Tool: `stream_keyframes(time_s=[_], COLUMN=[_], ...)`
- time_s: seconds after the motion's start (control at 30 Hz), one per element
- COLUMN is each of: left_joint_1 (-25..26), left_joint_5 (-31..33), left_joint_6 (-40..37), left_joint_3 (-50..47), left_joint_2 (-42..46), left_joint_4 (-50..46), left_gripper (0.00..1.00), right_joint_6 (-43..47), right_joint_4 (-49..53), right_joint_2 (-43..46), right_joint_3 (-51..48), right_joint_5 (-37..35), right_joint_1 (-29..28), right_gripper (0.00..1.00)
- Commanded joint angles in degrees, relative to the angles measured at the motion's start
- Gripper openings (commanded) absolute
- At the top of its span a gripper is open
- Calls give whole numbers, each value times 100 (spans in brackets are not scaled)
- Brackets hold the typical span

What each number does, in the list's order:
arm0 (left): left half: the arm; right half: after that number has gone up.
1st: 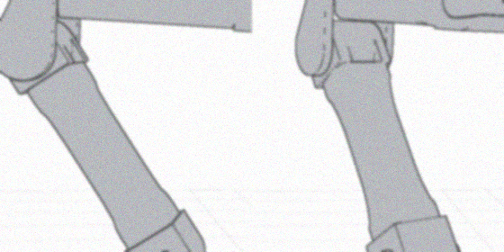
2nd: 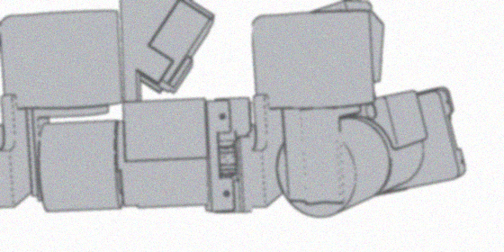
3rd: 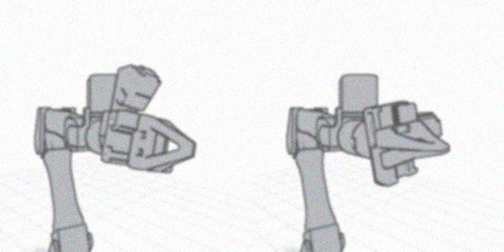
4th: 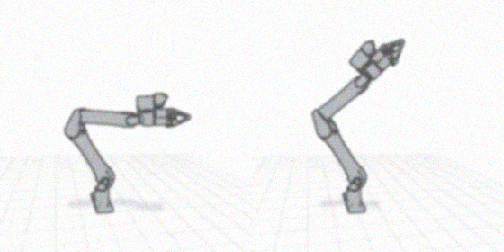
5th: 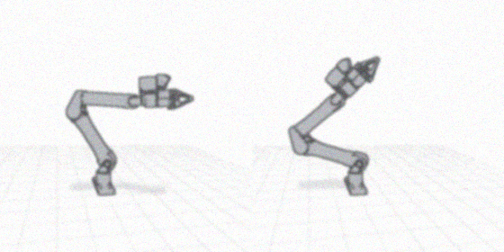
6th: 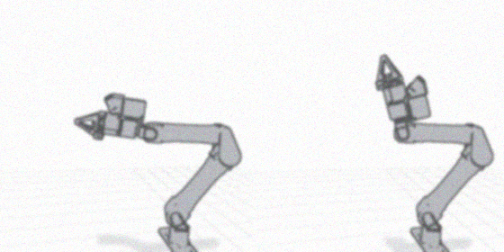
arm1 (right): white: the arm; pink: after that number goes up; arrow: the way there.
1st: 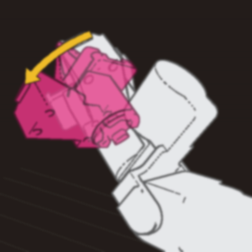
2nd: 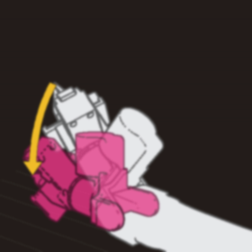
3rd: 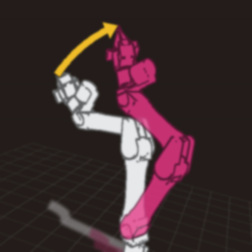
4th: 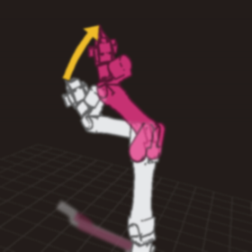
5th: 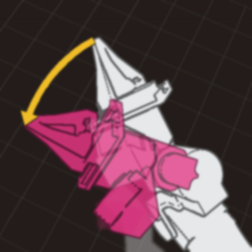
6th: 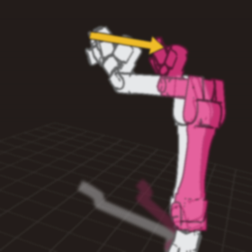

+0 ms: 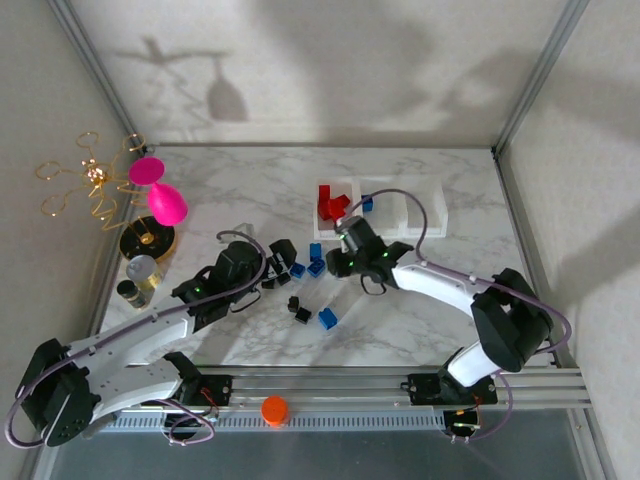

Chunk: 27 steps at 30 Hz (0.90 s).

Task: Sort the legos into containers by color
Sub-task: Pick up the lego from the bottom-center of the table, then place the lego in the container.

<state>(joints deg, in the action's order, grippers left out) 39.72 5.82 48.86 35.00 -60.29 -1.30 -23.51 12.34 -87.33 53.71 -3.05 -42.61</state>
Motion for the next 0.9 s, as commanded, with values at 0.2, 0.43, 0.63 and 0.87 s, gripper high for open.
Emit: stream_keyframes(time_s=[0.2, 0.43, 0.63, 0.87], left_joint_1=[79, 88, 88, 81], left_joint_5=[-335, -398, -426, -417], left_joint_6=[-148, -195, -270, -362], left_joint_3=[555, 792, 945, 1056], left_joint_2=[-670, -1055, -1249, -1343], left_joint_4=[815, 1059, 1130, 1070], left_gripper=[100, 100, 100, 100], right_joint_6=[250, 472, 628, 745], right_joint_4=[-37, -293, -400, -284], right_joint_2=[-381, -1541, -2378, -2933], right_joint_3=[1080, 2068, 2811, 3371], right_joint_5=[-800, -1155, -1315, -1353], right_joint_1=[1251, 1781, 2022, 2125], right_gripper=[33, 33, 34, 45])
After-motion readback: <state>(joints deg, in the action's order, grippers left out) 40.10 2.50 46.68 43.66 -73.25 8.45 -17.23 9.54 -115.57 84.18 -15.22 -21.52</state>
